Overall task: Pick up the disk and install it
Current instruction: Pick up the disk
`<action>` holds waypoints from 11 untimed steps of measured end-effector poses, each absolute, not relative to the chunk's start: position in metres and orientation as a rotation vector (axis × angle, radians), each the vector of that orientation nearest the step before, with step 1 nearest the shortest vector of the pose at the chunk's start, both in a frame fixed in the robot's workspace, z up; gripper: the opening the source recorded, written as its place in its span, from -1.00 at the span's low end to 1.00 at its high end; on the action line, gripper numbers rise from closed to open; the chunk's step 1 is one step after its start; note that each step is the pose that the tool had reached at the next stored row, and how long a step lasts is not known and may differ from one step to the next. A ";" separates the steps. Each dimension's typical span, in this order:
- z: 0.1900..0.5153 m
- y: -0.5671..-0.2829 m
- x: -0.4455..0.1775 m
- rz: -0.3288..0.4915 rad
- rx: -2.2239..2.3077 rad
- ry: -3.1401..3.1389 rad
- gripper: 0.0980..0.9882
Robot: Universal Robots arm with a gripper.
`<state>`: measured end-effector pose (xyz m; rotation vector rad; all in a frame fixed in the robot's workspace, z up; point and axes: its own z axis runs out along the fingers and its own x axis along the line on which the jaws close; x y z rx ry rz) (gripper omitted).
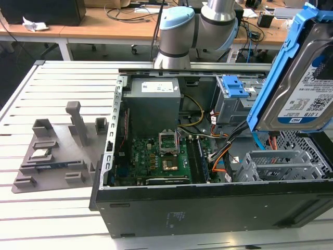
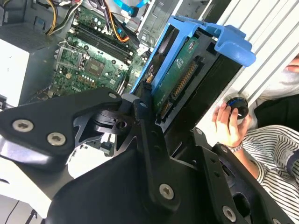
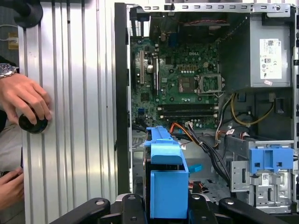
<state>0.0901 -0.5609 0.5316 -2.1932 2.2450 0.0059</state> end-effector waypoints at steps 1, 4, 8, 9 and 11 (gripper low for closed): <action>0.530 -0.560 0.092 0.006 -2.193 2.245 -0.41; 0.524 -0.556 0.097 0.005 -2.194 2.245 -0.41; 0.513 -0.553 0.101 0.005 -2.194 2.245 -0.41; 0.510 -0.553 0.102 0.005 -2.194 2.245 -0.41; 0.505 -0.551 0.104 0.005 -2.194 2.245 -0.41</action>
